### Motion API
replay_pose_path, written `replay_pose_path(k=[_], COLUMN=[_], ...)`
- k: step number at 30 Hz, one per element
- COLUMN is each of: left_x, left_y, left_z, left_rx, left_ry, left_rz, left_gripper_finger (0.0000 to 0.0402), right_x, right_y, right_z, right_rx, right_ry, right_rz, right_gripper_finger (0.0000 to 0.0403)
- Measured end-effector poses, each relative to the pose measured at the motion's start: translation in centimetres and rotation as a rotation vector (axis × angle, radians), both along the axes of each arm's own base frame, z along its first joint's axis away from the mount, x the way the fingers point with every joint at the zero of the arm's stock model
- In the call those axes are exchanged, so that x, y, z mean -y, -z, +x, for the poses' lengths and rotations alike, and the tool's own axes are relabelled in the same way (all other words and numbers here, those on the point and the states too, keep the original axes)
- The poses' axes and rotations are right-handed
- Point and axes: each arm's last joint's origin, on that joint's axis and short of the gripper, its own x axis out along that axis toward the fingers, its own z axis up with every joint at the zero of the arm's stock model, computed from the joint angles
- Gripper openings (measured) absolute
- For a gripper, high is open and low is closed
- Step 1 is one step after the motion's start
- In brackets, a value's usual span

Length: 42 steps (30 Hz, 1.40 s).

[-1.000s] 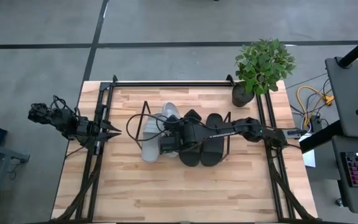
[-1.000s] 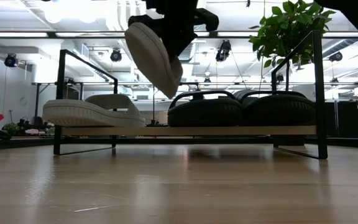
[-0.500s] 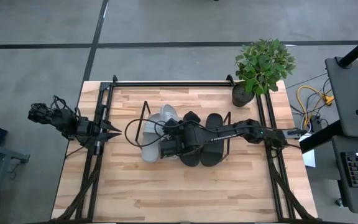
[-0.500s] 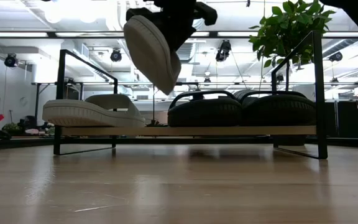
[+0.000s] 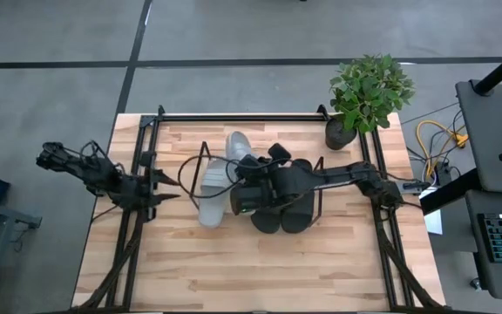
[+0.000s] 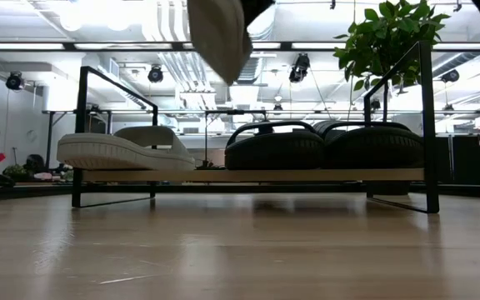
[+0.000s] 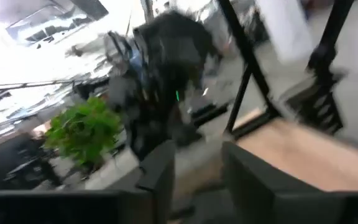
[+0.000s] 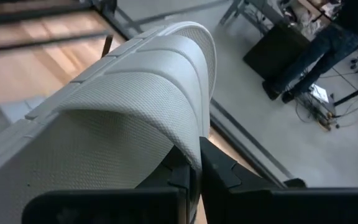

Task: Pick and place slides into the shelf
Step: Put the gray slides on the shelf

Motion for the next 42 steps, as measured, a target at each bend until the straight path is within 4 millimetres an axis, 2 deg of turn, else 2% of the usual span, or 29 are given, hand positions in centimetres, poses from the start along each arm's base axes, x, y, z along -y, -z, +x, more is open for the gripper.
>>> replay_pose_path(k=[2, 6, 10, 16, 22, 30, 42], left_x=[0.1, 0.3, 0.6, 1.2, 1.3, 1.6, 2.3], left_y=[0.4, 0.4, 0.6, 1.7, 1.9, 0.6, 0.9], left_z=[0.7, 1.7, 2.7, 4.3, 5.6, 6.5, 8.5], left_rx=[-0.031, -0.063, -0.098, -0.174, -0.239, -0.238, -0.294], left_ry=[-0.060, -0.172, -0.205, -0.219, -0.422, -0.461, -0.462], left_rz=[0.064, 0.162, 0.254, 0.410, 0.478, 0.476, 0.508], left_gripper_finger=[0.0150, 0.0210, 0.0243, 0.0246, 0.0246, 0.0246, 0.0246], right_x=[0.0, -0.5, -1.6, -3.3, -5.1, -5.4, -5.8], right_y=[-1.0, -1.6, -1.5, -1.8, -2.3, -2.3, -2.5], right_z=[-0.5, -0.6, -0.7, -0.6, -0.6, -0.6, -0.3], right_rx=[0.016, -0.004, -0.047, -0.045, -0.032, -0.055, -0.064], right_ry=[-0.013, -0.077, -0.173, -0.297, -0.409, -0.458, -0.534], right_rz=[-0.001, 0.018, 0.075, 0.149, 0.168, 0.183, 0.144], right_gripper_finger=[0.0008, 0.0008, 0.0008, 0.0008, 0.0008, 0.0008, 0.0008])
